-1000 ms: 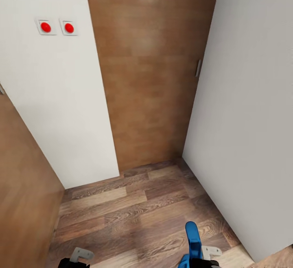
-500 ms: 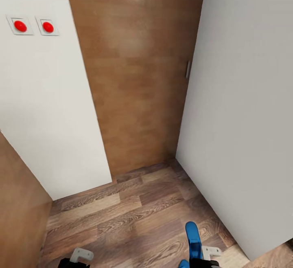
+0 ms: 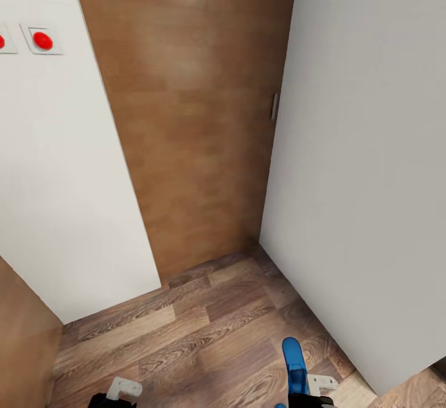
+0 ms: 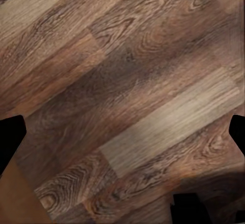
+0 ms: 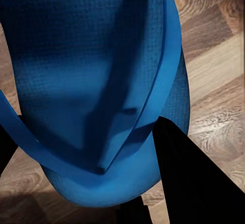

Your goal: In the bedroom, move the book from the bed onto either nightstand, and place the two sandals side by side next to the bed.

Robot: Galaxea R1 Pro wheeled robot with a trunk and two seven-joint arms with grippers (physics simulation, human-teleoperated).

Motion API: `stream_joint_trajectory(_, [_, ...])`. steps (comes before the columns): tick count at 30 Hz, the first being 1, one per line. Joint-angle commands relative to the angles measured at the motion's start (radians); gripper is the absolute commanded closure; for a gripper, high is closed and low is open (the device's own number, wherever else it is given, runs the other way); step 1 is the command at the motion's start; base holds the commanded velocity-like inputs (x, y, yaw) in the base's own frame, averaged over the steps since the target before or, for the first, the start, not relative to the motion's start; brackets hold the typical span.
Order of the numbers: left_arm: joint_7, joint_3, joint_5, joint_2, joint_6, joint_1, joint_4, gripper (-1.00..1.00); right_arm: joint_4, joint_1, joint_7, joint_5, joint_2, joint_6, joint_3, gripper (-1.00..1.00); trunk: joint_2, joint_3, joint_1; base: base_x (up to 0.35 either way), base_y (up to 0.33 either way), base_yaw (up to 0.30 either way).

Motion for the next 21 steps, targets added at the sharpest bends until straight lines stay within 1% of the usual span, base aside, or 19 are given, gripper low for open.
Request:
stream_joint_trajectory(1, [-0.001,-0.003,-0.008,0.001,-0.002,0.0,0.0,-1.0,-0.001,0.0,-0.002,-0.002,0.001,0.003,-0.007,1.0,0.0,0.0,0.0,0.108,0.115,-0.215])
stream_joint_trajectory(4, [-0.001,-0.003,-0.008,0.001,-0.002,0.0,0.0,-1.0,-0.001,0.0,-0.002,0.0,0.001,0.003,-0.007,1.0,0.0,0.001,0.0,0.099,0.106,-0.122])
stream_joint_trajectory(10, [-0.001,-0.003,-0.008,0.001,-0.002,0.0,0.0,-1.0,-0.001,0.0,-0.002,0.001,0.0,0.002,-0.007,1.0,0.0,0.003,0.0,0.031,0.033,-0.074])
stream_joint_trajectory(18, [-0.001,-0.003,-0.008,0.001,-0.002,0.0,0.0,-1.0,-0.001,0.0,-0.002,0.002,0.0,0.002,-0.007,1.0,0.0,0.01,0.0,0.005,0.005,-0.187])
stream_joint_trajectory(21, [-0.001,-0.003,-0.008,0.001,-0.002,0.0,0.0,-1.0,-0.001,0.0,-0.002,0.005,-0.001,0.0,-0.007,1.0,0.0,0.012,0.0,0.001,0.001,-0.1])
